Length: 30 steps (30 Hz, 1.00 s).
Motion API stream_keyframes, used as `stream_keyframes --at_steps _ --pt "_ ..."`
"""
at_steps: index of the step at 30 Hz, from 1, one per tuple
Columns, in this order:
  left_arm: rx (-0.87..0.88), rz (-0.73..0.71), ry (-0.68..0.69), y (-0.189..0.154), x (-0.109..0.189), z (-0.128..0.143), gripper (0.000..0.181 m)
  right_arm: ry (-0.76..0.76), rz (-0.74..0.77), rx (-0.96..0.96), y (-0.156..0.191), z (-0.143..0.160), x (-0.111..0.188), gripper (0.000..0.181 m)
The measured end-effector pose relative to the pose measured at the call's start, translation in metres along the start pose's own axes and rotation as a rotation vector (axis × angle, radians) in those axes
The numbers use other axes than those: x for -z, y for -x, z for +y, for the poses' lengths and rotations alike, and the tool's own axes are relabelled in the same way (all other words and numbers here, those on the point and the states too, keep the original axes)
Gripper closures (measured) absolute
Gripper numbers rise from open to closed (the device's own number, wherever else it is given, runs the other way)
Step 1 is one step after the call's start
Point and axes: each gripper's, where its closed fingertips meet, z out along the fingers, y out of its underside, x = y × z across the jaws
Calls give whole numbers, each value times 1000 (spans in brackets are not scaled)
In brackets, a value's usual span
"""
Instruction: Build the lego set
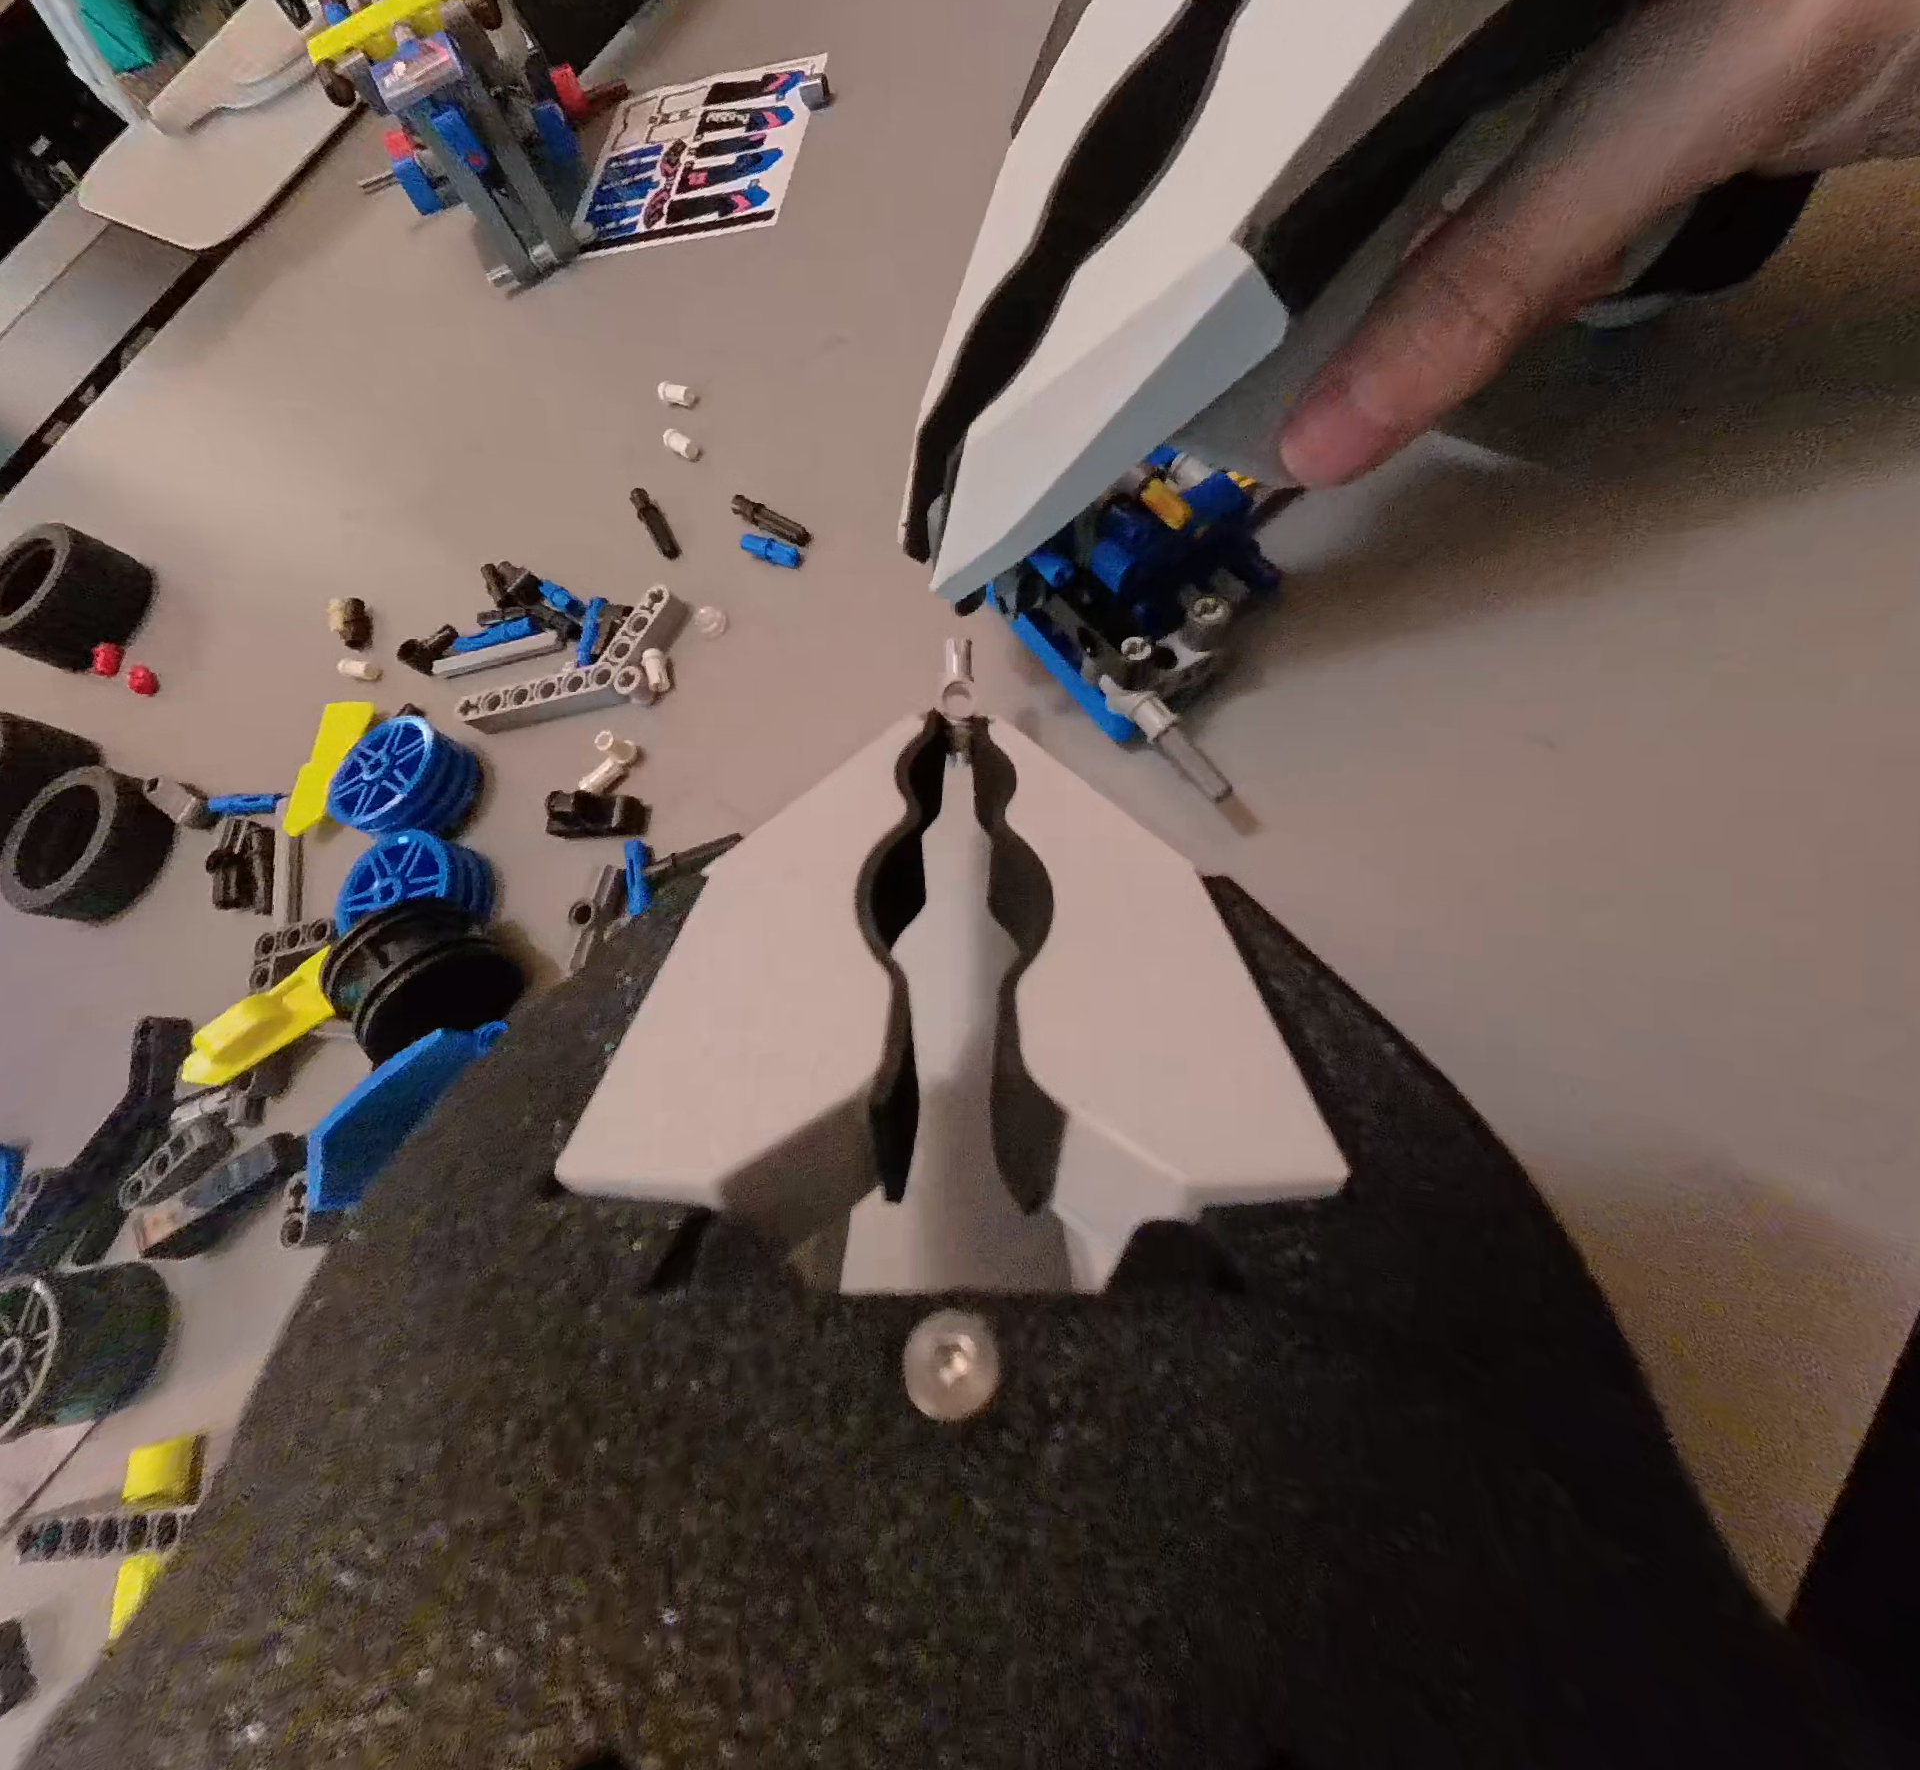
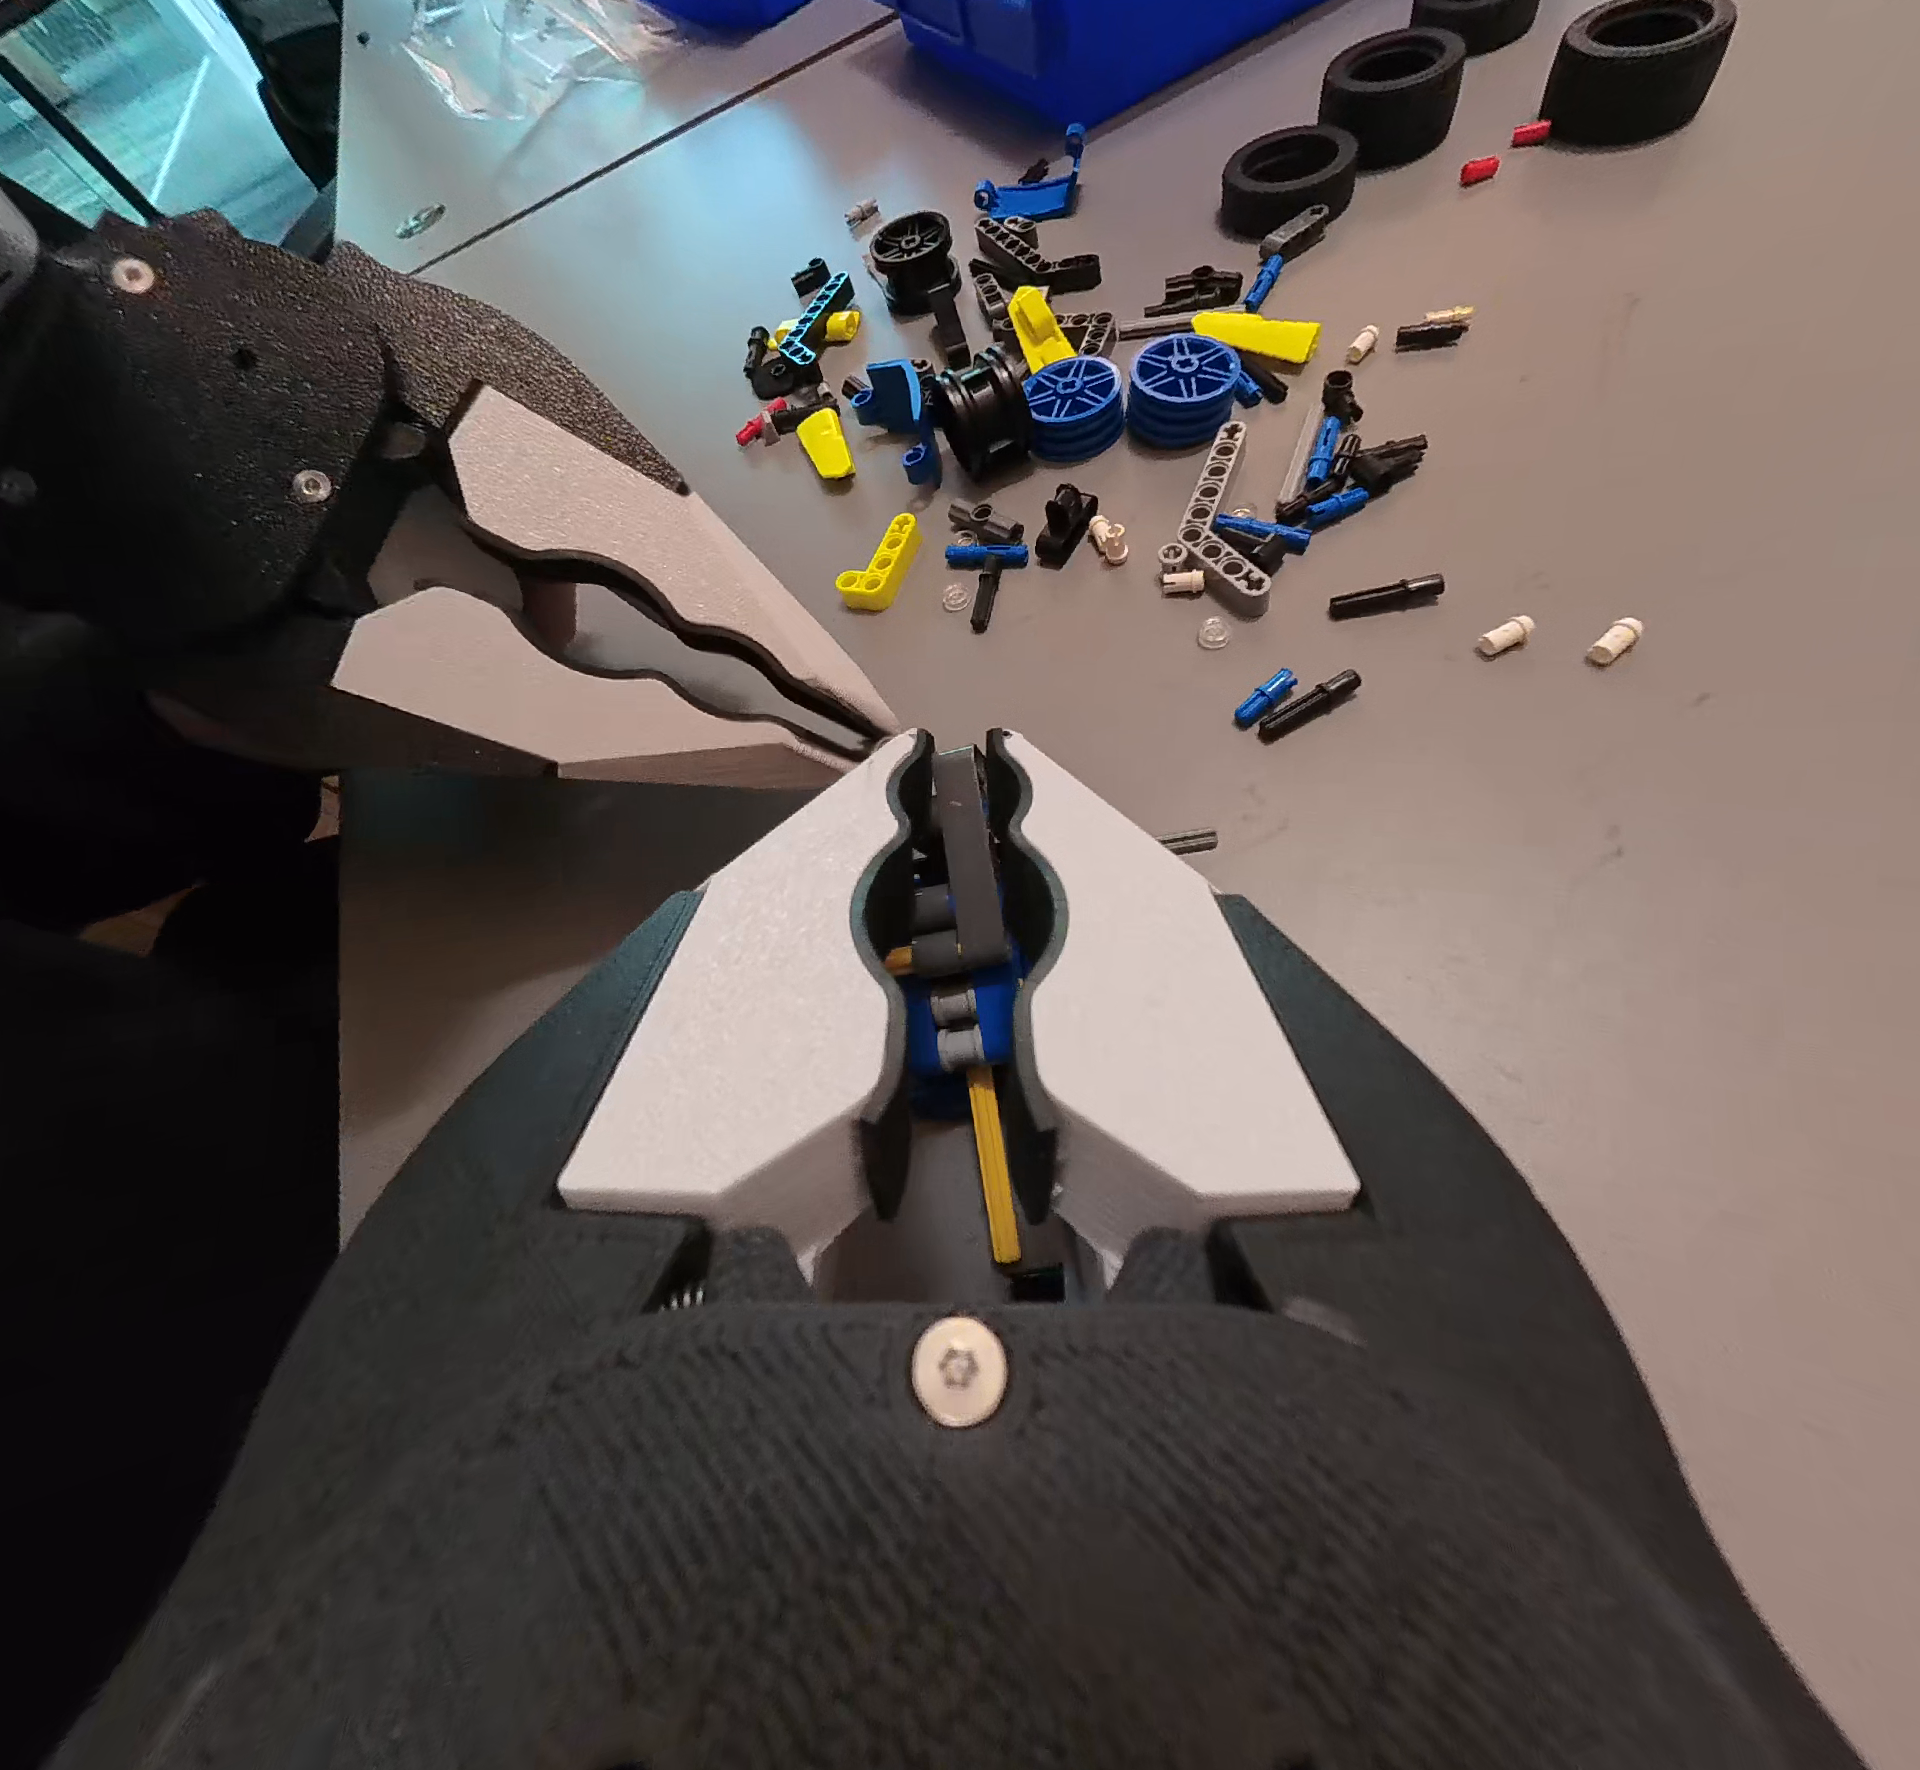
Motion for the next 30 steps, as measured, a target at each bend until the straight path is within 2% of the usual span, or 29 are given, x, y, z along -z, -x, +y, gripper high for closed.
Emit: stream_keyframes --at_steps 5,10,12,15,18,22,26,30 --pt "4 14 4 -2 -2 0 179 6 -1 17 1 0 -1 172" --pt "80 74 -28 -2 3 -3 179 -17 -29 50 7 -3 2 160" --pt "193 176 -97 -4 11 -10 179 -45 -44 64 9 -9 10 158" --pt "450 466 -214 -14 27 -26 179 -134 -98 130 17 -27 29 157" --pt "648 691 -279 -17 40 -35 179 -163 -128 371 33 -33 43 158" --pt "756 852 -300 -24 48 -37 179 -21 -95 712 47 -13 38 157" --pt "751 902 -244 -36 47 -32 179 24 -62 898 56 -8 29 160" --pt "744 915 -223 -40 47 -30 179 140 -18 1088 52 6 24 174"
